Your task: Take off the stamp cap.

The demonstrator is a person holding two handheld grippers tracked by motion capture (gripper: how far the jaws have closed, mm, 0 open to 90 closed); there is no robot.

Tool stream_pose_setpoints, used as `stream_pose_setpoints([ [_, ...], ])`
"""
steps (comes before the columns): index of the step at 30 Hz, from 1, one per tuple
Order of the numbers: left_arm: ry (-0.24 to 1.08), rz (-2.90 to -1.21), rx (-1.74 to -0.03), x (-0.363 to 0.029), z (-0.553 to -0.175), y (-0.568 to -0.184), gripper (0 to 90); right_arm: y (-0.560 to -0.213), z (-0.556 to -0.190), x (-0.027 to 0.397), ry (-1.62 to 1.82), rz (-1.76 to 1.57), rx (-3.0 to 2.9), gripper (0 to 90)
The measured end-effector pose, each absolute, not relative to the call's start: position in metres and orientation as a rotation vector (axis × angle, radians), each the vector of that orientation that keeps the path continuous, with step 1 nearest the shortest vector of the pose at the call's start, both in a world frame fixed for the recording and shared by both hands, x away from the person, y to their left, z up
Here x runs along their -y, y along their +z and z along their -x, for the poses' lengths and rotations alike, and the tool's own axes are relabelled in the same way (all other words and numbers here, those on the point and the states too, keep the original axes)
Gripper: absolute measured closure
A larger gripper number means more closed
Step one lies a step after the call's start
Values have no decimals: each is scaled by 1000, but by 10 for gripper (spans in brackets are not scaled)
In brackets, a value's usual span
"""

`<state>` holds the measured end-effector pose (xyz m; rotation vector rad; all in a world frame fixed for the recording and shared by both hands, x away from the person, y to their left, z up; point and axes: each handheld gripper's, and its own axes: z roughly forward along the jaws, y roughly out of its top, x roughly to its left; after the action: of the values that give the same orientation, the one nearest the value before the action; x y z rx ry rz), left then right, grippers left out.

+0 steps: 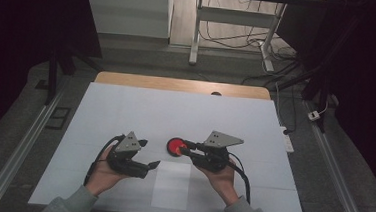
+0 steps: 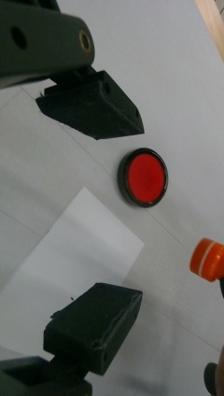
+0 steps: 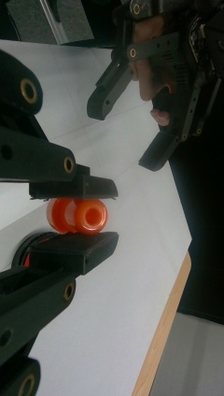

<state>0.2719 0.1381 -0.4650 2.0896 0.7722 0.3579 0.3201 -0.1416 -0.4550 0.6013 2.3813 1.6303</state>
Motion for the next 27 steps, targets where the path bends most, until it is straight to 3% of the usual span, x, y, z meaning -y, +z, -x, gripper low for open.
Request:
stream_pose_setpoints([
  [27,319,-2087,-713,-103,-288,-469,213,-457,-319,138,1628,-594,-2390,718],
])
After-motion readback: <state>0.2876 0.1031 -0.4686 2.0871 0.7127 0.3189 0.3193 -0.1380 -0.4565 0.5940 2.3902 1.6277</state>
